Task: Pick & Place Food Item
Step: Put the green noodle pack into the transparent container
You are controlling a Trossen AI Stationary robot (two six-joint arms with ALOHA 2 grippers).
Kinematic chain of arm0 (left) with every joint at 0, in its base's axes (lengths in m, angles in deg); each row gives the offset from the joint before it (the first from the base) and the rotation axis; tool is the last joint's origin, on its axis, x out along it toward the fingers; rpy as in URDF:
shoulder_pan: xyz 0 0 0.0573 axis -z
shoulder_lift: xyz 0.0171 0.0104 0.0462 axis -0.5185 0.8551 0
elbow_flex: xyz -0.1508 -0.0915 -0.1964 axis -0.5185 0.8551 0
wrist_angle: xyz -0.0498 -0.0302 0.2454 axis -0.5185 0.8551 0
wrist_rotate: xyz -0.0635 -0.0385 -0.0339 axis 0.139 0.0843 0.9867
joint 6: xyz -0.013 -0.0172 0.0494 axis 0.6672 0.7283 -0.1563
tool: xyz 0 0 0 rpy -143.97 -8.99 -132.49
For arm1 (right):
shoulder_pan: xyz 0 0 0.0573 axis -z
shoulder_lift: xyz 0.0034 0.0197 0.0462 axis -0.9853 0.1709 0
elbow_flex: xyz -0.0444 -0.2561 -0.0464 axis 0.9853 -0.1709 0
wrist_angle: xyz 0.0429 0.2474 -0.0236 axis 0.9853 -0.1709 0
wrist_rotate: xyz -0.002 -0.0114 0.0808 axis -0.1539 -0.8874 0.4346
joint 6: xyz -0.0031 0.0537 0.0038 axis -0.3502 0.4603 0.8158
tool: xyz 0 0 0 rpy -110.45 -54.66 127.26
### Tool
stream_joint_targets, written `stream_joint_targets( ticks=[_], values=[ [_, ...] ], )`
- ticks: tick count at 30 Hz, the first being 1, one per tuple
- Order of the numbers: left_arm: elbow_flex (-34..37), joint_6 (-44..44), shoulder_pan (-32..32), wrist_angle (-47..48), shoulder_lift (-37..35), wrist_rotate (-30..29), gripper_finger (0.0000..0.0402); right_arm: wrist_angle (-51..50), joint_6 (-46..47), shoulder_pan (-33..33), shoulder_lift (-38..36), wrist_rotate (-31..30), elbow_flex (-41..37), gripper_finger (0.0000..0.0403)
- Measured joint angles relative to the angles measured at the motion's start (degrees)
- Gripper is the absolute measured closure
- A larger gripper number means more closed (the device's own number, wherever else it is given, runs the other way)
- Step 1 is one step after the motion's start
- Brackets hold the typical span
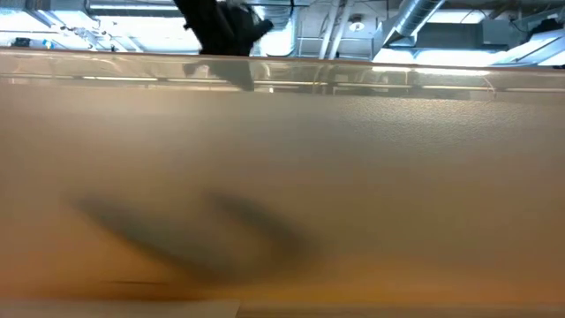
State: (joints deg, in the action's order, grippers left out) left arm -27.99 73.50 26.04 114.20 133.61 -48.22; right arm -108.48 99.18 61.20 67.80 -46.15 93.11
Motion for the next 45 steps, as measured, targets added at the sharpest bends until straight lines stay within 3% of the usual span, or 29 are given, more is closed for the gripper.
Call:
stream_joint_targets(
  ticks=[9,14,19,25,34,45],
  values=[
    [-0.04,-22.63,1.47,-10.95,-10.67,1.17,0.0369,-16.18,9.2,-2.83,-0.08,1.82,-0.7,0.028],
    [-0.11,-35.67,3.78,-19.11,-15.11,6.18,0.0339,-18.49,16.3,-6.72,-0.14,6.18,-4.14,0.028],
    [-0.07,-44.81,6.5,-25.93,-19.24,6.8,0.0309,-19.33,28.52,-14.79,0.14,9.66,-9.24,0.028],
    [-0.11,-45.07,6.73,-27.1,-22.67,6.1,0.0289,-19.32,43.3,-23.78,1.8,9.78,-11.82,0.028],
    [-0.09,-45.13,6.43,-25.22,-21.98,6.2,0.0288,-9.46,44.59,-38.71,15.87,12.24,-11.76,0.028],
    [-0.11,-45.13,5.55,-25.57,-20.79,5.55,0.0289,-3.88,40.4,-40.74,31.24,12.41,-8.52,0.028]
  ],
)
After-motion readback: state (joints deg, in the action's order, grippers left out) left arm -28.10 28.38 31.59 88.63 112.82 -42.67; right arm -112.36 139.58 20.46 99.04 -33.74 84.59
